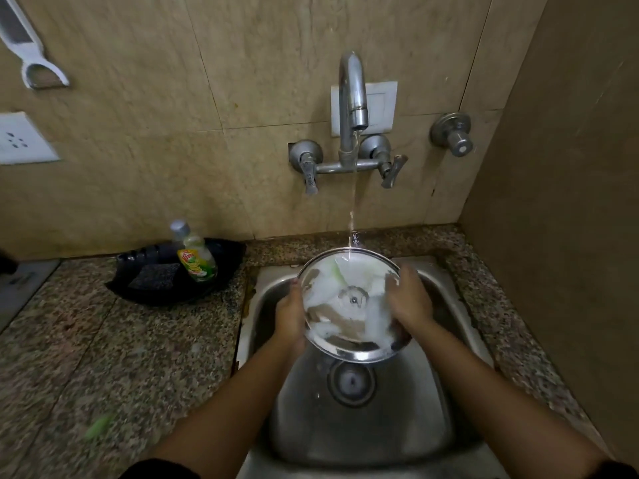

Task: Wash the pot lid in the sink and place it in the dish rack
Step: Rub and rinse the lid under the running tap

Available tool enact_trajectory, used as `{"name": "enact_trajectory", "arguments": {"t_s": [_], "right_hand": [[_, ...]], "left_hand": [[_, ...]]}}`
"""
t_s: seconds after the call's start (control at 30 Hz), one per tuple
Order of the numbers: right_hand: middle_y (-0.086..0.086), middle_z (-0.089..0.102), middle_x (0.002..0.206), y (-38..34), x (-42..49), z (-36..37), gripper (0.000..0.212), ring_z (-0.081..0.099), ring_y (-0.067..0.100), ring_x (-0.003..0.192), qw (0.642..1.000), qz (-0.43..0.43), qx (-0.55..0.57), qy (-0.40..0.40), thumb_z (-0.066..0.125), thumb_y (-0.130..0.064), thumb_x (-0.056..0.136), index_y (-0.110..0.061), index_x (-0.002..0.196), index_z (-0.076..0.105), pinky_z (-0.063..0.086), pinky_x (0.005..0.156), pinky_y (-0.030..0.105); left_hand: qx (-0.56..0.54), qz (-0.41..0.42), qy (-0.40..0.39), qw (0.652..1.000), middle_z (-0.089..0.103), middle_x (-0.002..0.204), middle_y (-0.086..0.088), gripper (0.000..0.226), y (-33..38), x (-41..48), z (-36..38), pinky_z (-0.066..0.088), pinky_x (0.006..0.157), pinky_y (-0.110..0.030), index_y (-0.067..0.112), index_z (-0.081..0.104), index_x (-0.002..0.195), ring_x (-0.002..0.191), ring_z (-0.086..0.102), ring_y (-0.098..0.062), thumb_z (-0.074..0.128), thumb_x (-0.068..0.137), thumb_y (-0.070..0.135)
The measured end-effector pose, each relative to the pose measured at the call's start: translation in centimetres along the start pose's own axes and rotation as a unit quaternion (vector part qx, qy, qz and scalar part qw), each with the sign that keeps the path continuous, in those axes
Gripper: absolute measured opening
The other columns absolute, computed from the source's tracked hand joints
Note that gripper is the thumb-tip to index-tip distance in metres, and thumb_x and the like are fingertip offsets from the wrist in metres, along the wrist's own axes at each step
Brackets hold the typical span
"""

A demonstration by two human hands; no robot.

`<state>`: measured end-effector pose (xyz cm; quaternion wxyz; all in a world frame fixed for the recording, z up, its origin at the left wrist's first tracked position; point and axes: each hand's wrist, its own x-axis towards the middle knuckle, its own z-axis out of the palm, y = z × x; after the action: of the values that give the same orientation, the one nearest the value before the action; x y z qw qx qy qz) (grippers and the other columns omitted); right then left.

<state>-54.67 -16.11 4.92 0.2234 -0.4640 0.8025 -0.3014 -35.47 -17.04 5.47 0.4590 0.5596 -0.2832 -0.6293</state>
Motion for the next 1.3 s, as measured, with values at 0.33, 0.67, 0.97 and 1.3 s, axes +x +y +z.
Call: {"name": "enact_trajectory", "arguments": {"t_s": [0.33,0.67,0.97,1.3], "right_hand": [[-0.009,-0.006,0.160,-4.5,-4.5,1.2,0.057,-0.012,0.005,0.145,0.879,-0.413,-0.157,-0.178,0.022,-0.041,0.102,-0.026,0.152,-0.001,-0.003,0.118,0.030],[0.005,-0.005,0.161,-5.2,0.3,0.7,0.068,-0.007,0.021,0.148,0.918,-0.307,-0.238,-0.073,0.025,-0.047,0.098,-0.013,0.151,-0.001,0.001,0.120,0.039],[-0.001,-0.003,0.161,-0.9,-1.4,-3.5,0.061,-0.003,0.021,0.148,0.901,-0.314,-0.289,-0.077,0.025,-0.050,0.096,-0.031,0.151,0.007,0.008,0.117,0.042],[-0.007,-0.004,0.161,-4.1,-4.0,-1.4,0.059,-0.009,0.007,0.146,0.854,-0.447,-0.202,-0.173,0.025,-0.040,0.101,-0.025,0.152,0.000,-0.001,0.117,0.029]], "left_hand": [[0.018,0.031,-0.005,0.999,0.074,0.097,-0.014,0.046,1.7,0.4,2.5,0.055,0.081,-0.033,0.011,0.069,0.090,0.088,0.071,-0.023,0.041,0.097,0.046],[0.008,-0.007,-0.006,1.000,0.075,0.094,-0.015,0.050,1.5,-0.1,3.1,0.056,0.086,-0.043,0.008,0.070,0.099,0.090,0.071,-0.030,0.042,0.095,0.049],[0.027,0.019,0.054,0.998,0.074,0.087,-0.014,0.048,2.7,1.3,1.8,0.055,0.086,-0.052,0.014,0.068,0.080,0.088,0.070,-0.035,0.046,0.090,0.056],[0.032,0.032,0.042,0.998,0.074,0.088,-0.014,0.053,3.3,0.3,2.9,0.055,0.087,-0.042,0.008,0.070,0.091,0.084,0.071,-0.028,0.043,0.093,0.053]]}}
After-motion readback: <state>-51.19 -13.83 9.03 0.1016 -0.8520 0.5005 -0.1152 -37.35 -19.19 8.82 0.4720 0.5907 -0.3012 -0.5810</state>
